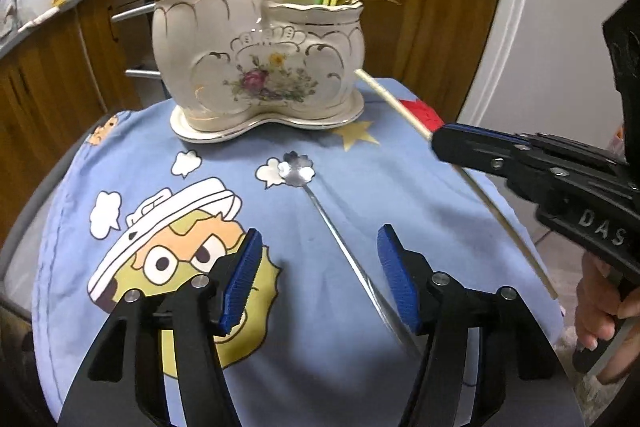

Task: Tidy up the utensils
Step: 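Grasp the flower-handled spoon with the left tool while the right tool holds the chopstick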

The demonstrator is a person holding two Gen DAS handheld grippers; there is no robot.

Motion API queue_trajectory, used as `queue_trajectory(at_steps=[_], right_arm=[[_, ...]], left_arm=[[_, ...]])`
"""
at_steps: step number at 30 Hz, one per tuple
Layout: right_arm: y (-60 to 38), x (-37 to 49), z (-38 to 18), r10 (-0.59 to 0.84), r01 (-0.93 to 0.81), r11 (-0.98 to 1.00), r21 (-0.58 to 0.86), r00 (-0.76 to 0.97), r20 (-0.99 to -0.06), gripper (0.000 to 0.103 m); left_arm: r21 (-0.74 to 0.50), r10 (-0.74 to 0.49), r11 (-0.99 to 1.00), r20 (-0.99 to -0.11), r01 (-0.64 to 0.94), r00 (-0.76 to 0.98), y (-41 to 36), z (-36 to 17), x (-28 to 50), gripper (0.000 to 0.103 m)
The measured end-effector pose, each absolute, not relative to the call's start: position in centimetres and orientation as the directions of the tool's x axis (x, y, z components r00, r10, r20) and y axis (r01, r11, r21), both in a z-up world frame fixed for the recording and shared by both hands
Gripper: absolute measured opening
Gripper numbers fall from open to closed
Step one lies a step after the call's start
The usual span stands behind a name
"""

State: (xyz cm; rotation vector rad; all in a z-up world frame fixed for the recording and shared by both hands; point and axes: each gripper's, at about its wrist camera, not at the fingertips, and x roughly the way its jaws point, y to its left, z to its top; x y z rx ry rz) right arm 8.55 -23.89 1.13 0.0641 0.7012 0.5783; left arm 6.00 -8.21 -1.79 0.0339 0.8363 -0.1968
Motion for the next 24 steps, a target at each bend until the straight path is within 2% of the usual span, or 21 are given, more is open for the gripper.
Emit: queue_trajectory(at_steps=[10,12,15,16,17,19,21,22,24], right_arm=[[-24.8,8.2,1.6,0.526,-0.47,0.844,0.258,0.627,-0.576,0.005],[-24.8,8.2,1.6,0.524,-0.469,0.845,0.258,0.628,-0.575,0.005],[-24.7,8.2,1.7,0.523,-0.465,0.846,0.261,0.629,-0.575,0.005],[-24.6,8.1,1.7,0.522,-0.465,0.846,0.26,0.629,-0.575,0.005],[-24.6,8.2,1.7,0.523,-0.467,0.845,0.259,0.629,-0.575,0.005],[-24.5,8.2,1.7,0.523,-0.47,0.845,0.254,0.629,-0.575,0.005],[-24.4,8.1,1.7,0.522,-0.472,0.845,0.25,0.629,-0.576,0.005],[-24.4,8.2,1.6,0.523,-0.473,0.845,0.251,0.628,-0.576,0.005],[-24.4,8.1,1.6,0.523,-0.473,0.845,0.251,0.628,-0.576,0.005]], left_arm=[[-0.039,-0.15,0.982,-0.75,0.184,0.645,-9.0,-2.2,6.8,0.06],[-0.049,-0.155,0.982,-0.755,0.18,0.637,-9.1,-2.4,7.0,0.057],[-0.015,-0.144,0.978,-0.775,0.209,0.615,-10.4,-3.0,7.6,0.037],[0.008,-0.126,0.977,-0.784,0.213,0.608,-10.8,-3.1,7.8,0.027],[0.018,-0.119,0.976,-0.791,0.216,0.6,-11.1,-3.3,8.1,0.023],[0.028,-0.105,0.975,-0.811,0.218,0.576,-11.5,-3.6,8.8,0.022],[0.051,-0.084,0.975,-0.812,0.214,0.577,-11.6,-3.6,9.3,0.018],[0.052,-0.083,0.975,-0.815,0.214,0.574,-11.6,-3.6,9.4,0.011],[0.053,-0.096,0.969,-0.819,0.24,0.566,-11.3,-3.6,9.5,0.009]])
